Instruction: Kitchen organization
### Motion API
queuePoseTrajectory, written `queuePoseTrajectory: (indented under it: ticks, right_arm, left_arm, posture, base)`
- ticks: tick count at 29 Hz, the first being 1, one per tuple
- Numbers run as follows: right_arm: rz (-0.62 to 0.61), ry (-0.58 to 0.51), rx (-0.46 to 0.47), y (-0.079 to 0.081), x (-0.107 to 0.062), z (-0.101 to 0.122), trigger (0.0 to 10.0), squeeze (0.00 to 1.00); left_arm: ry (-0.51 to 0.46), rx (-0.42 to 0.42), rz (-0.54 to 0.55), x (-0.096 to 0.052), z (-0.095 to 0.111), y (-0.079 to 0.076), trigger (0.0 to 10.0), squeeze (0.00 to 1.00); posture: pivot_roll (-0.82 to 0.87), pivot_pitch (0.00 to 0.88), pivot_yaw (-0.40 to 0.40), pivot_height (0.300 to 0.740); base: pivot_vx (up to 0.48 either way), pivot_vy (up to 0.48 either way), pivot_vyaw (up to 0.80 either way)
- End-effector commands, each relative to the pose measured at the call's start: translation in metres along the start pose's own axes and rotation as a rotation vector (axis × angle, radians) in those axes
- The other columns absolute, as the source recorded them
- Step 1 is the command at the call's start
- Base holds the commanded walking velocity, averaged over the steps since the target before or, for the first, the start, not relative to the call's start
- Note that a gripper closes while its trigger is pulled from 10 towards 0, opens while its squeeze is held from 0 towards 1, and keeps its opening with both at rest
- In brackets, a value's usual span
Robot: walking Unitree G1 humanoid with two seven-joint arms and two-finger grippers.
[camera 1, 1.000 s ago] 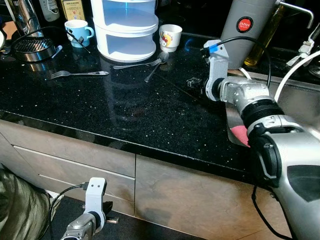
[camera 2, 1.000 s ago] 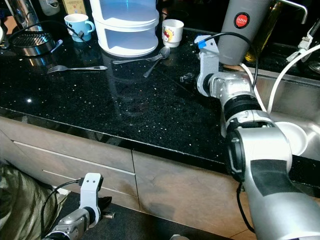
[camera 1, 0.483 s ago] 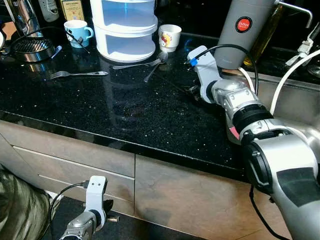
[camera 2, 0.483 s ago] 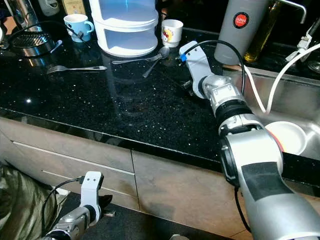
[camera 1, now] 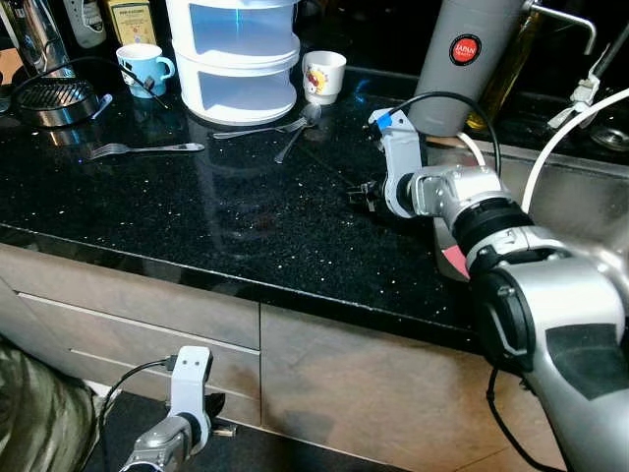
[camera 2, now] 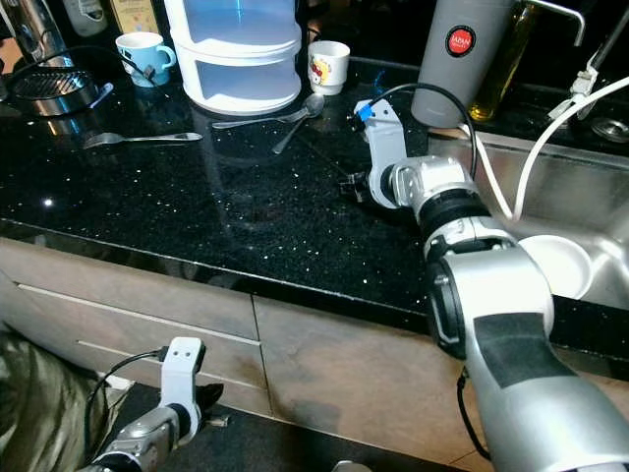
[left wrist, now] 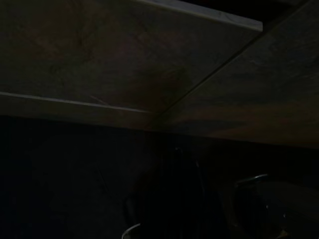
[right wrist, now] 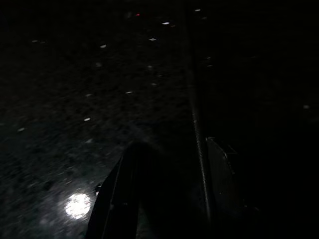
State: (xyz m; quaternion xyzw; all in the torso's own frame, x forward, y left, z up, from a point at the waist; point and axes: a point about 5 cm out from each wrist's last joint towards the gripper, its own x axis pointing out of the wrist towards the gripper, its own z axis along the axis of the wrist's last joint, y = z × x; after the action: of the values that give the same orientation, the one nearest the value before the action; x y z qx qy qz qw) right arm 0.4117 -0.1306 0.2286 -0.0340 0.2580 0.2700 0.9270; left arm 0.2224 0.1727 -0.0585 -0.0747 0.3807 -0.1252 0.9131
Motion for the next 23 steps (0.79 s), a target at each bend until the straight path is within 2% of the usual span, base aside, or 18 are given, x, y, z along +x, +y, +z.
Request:
queuePoseTrajectory:
  ticks: [1,4,10,11,13,17,23]
  right_arm:
    - [0.014,0.061,-0.003,0.001,0.002,-0.009,10.0,0.0]
    - [0.005,0.075,-0.038,-0.001,0.001,-0.009,10.0,0.0]
    - [0.098,0.185,-0.237,-0.001,-0.001,-0.017,10.0,0.0]
    - [0.098,0.185,-0.237,-0.001,-0.001,-0.017,10.0,0.0]
    - [0.154,0.228,-0.298,-0.001,-0.002,-0.022,10.0,0.0]
    - [0.218,0.27,-0.361,-0.004,-0.006,-0.027,10.0,0.0]
    - [0.223,0.284,-0.374,-0.008,-0.01,-0.029,10.0,0.0]
  left_arm:
    - [0.014,0.006,-0.015,0.001,-0.005,-0.005,10.0,0.0]
    - [0.013,0.005,-0.015,0.001,-0.005,-0.005,10.0,0.0]
    - [0.015,0.005,-0.015,0.0,-0.005,-0.004,10.0,0.0]
    - [0.015,0.005,-0.015,0.0,-0.005,-0.004,10.0,0.0]
    - [0.016,0.007,-0.015,0.0,-0.005,-0.004,10.0,0.0]
    - [0.015,0.009,-0.016,0.0,-0.005,-0.004,10.0,0.0]
    - [0.016,0.011,-0.016,0.0,-0.005,-0.004,10.0,0.0]
  posture:
    - [-0.02,0.021,-0.04,0.74]
    - [-0.02,0.022,-0.041,0.74]
    - [-0.02,0.026,-0.036,0.74]
    - [-0.02,0.026,-0.036,0.74]
    - [-0.02,0.027,-0.032,0.74]
    - [-0.02,0.027,-0.029,0.74]
    - [-0.02,0.026,-0.028,0.74]
  base:
    - [0.0,0.0,0.0]
    - [0.0,0.0,0.0]
    - [0.0,0.0,0.0]
    - [0.0,0.0,0.0]
    - [0.0,0.0,0.0]
    - [0.0,0.0,0.0]
    - [0.0,0.0,0.0]
